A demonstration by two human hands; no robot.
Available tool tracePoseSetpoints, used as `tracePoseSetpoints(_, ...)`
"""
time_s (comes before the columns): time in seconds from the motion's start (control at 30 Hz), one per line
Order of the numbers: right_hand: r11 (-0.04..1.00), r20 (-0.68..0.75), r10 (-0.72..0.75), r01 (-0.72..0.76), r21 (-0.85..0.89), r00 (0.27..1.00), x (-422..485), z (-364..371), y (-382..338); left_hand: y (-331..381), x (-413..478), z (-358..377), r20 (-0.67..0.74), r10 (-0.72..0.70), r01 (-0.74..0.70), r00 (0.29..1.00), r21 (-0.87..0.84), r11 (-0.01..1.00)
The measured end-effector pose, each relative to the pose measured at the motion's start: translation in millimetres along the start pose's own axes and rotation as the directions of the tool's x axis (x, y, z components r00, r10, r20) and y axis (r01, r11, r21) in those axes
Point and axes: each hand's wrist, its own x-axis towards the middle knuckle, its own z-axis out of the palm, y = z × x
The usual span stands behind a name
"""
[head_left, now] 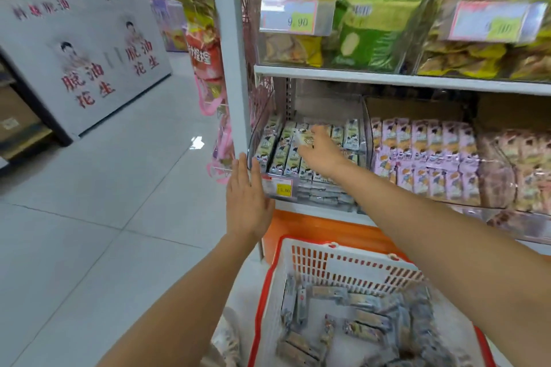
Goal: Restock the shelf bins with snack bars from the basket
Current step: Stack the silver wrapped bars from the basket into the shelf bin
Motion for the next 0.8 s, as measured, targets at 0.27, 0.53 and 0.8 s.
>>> tracePoseSetpoints(0.27,0.998,0.050,-0.064,0.063,0.009,0.997,14.5,22.2,24.8,-10.7,13.2,20.5,0.066,0.022,-0.025,0.998,0.056,0.998)
tracePoseSetpoints(0.53,0.979,0.015,-0.197,0.197,-0.050,0.980,3.6,11.5,31.5,-11.7,13.2,21.9,0.034,0.019,-0.020,0.999,0.007,1.000)
tracePoseSetpoints(0.8,0.938,-0.070,-0.142,0.112,-0.329,0.987,17.6,13.6,21.9,-11.6,14.0,20.1,0.044,0.010,-0.011,0.999,0.009,1.000)
